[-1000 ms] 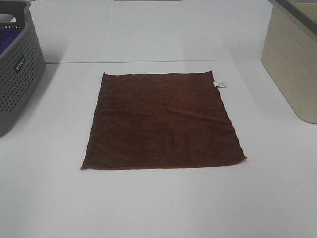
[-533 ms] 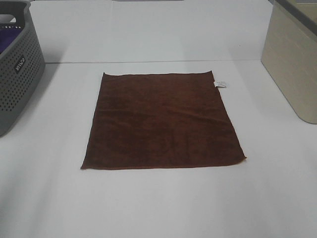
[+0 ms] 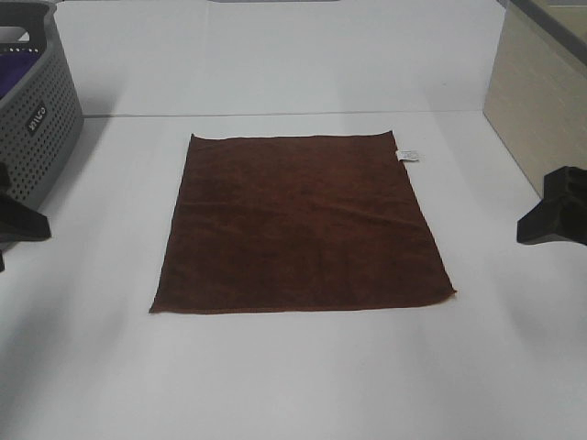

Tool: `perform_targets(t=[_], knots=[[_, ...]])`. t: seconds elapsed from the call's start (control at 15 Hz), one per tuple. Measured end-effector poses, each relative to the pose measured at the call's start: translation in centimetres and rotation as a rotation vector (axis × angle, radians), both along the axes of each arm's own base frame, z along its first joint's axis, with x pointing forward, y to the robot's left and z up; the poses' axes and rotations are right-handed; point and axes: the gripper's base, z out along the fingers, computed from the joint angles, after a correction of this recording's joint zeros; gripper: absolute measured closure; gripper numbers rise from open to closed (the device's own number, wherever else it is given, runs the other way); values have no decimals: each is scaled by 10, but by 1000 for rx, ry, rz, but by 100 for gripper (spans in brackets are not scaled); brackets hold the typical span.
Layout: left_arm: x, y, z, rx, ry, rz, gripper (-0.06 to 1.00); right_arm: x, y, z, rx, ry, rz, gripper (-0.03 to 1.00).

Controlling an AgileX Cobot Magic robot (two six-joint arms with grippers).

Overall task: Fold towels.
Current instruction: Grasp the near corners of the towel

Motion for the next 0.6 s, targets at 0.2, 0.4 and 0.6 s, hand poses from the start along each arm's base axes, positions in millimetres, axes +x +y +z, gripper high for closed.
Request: perform_targets(t=[0.2, 0.4, 0.6], knots=[[28, -9, -19, -69, 83, -82, 31, 26, 6, -16, 50, 149, 71, 21], [59, -18, -37, -133, 136, -165, 22, 57, 13, -31, 108, 272, 162, 21], [83, -22, -50, -153, 153, -225, 21, 83, 17, -51, 143, 333, 206, 21]])
